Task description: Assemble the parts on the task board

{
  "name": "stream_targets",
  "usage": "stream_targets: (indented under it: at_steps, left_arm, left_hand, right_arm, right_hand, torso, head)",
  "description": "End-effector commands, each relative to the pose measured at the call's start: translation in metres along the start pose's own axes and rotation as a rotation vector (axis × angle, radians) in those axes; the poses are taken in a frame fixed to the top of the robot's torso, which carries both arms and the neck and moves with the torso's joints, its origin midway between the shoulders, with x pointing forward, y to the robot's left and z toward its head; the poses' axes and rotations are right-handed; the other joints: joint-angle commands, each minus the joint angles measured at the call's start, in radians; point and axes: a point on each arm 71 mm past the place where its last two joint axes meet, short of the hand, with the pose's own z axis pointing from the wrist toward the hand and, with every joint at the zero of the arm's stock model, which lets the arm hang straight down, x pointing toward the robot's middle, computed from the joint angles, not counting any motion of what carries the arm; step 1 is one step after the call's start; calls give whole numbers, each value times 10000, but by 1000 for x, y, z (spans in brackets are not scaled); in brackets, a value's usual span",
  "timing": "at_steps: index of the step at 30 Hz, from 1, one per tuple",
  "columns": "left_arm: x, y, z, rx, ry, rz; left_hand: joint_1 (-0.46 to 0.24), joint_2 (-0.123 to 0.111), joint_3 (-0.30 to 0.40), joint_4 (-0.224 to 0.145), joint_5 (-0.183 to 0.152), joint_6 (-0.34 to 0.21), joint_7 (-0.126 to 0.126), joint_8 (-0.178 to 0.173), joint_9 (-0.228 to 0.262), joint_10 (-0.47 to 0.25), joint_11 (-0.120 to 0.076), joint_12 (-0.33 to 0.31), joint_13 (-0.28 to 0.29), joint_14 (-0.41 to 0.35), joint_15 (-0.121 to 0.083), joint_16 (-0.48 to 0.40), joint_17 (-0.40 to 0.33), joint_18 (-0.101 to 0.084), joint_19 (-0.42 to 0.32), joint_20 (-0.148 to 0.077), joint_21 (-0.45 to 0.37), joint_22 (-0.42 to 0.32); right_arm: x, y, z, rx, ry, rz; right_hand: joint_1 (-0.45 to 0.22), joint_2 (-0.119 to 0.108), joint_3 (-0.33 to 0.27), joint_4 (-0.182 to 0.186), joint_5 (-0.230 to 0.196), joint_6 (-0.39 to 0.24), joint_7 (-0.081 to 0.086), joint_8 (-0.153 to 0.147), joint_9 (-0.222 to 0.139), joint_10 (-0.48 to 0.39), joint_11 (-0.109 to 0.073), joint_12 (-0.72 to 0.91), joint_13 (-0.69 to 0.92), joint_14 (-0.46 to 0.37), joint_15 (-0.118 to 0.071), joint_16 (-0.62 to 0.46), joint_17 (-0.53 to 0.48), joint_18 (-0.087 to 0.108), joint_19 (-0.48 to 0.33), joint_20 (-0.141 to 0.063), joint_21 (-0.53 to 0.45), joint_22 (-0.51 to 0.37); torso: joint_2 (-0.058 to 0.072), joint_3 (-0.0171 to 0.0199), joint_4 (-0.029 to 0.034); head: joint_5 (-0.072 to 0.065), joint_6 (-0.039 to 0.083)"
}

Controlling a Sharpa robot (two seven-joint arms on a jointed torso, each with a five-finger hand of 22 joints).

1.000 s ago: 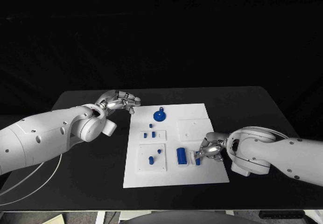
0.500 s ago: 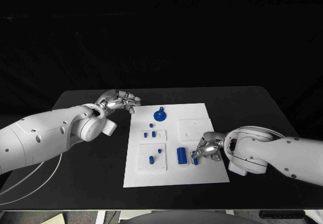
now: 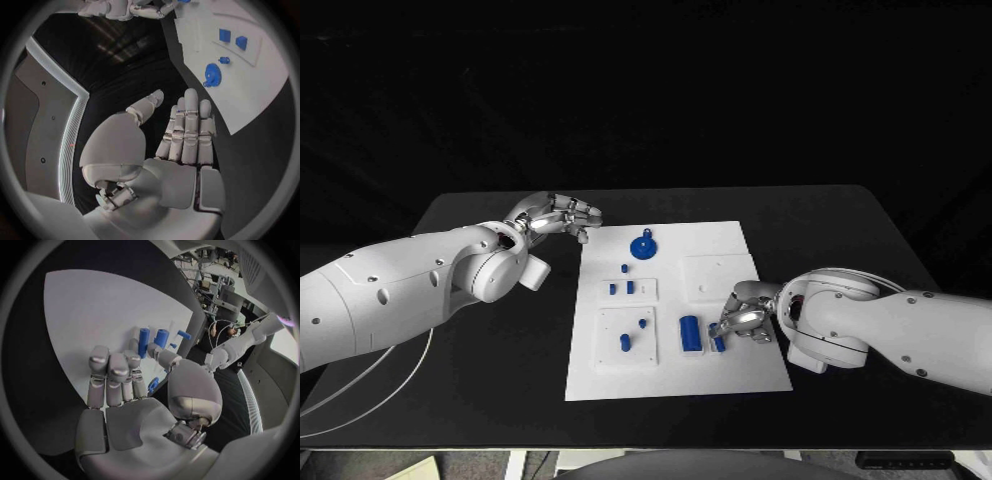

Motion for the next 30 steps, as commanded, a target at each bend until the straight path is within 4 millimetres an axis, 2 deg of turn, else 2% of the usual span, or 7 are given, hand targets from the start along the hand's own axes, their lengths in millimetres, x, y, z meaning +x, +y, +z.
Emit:
stream_targets:
  at_steps: [1, 20, 30]
  left_arm:
    - [2, -1, 0, 52, 153, -102]
    - [2, -1, 0, 34, 169, -103]
    - [1, -1, -1, 28, 147, -98]
  left_hand:
    - [-19, 11, -9, 54, 40, -21, -44, 45, -14, 11, 4, 13, -17, 83, 7, -65, 16, 205, 70, 2, -35, 12]
    - [-22, 12, -10, 58, 37, -21, -44, 49, -16, 11, 4, 13, -19, 85, 8, -76, 31, 203, 71, 3, -41, 20]
    - [-24, 12, -11, 61, 36, -21, -44, 51, -17, 12, 4, 13, -20, 85, 8, -81, 38, 202, 72, 3, -44, 23]
  right_arm:
    - [2, 3, 1, -119, 149, -312]
    - [2, 6, 3, -198, 122, -337]
    - [3, 7, 2, -292, 213, -366]
  right_hand:
    - [1, -88, 7, -64, 12, 38, 11, 39, -19, 35, 1, -32, 12, 1, -97, -15, -18, 295, 30, -58, 33, 70]
    - [-145, -270, -100, 54, -14, 40, 12, 28, -45, 32, 2, -48, 12, 12, -99, -37, -49, 295, 45, -69, 9, 43]
    - [-413, -436, -114, 538, -15, 60, 1, 38, -52, 44, -9, -58, 18, 19, -109, -34, -64, 295, 65, -88, -11, 16]
  torso:
    - [3, 5, -4]
    - [2, 8, -9]
    - [1, 8, -5]
  head:
    - [7, -9]
    - [33, -41]
    - [50, -60]
